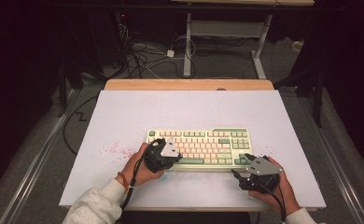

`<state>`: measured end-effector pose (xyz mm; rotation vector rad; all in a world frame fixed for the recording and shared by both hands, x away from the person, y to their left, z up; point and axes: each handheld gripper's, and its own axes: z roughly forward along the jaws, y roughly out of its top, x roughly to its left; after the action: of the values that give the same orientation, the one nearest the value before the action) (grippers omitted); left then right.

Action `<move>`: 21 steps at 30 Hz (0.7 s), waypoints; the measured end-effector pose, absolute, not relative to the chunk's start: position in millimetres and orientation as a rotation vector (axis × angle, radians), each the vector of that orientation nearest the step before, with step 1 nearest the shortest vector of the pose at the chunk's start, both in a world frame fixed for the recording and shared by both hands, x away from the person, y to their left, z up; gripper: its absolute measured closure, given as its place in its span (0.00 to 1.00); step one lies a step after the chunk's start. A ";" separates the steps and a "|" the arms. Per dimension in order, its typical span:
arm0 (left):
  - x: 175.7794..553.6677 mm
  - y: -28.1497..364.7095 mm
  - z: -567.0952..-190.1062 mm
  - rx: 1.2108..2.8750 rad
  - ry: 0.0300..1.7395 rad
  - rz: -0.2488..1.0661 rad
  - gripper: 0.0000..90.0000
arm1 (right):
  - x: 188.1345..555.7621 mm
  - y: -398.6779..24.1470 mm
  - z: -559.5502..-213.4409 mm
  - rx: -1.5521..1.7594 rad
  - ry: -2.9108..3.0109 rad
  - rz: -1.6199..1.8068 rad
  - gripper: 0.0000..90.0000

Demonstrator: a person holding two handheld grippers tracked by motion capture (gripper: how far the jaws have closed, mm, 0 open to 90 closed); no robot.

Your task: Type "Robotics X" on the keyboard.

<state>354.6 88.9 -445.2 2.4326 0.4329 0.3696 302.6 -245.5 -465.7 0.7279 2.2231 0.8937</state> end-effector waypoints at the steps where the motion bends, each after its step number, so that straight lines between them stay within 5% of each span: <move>1: 354.8 88.6 -445.4 2.434 0.434 0.371 0.92 | 302.7 -245.8 -465.6 0.731 2.222 0.894 0.32; 10: 356.0 83.5 -453.7 2.467 0.420 0.367 0.96 | 303.0 -245.5 -466.3 0.727 2.229 0.887 0.32; 21: 353.4 98.0 -435.7 2.384 0.446 0.427 0.86 | 301.8 -245.9 -464.1 0.733 2.217 0.898 0.32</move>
<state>353.4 98.0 -435.7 2.3840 0.4461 0.4266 301.8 -245.9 -464.1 0.7331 2.2166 0.8979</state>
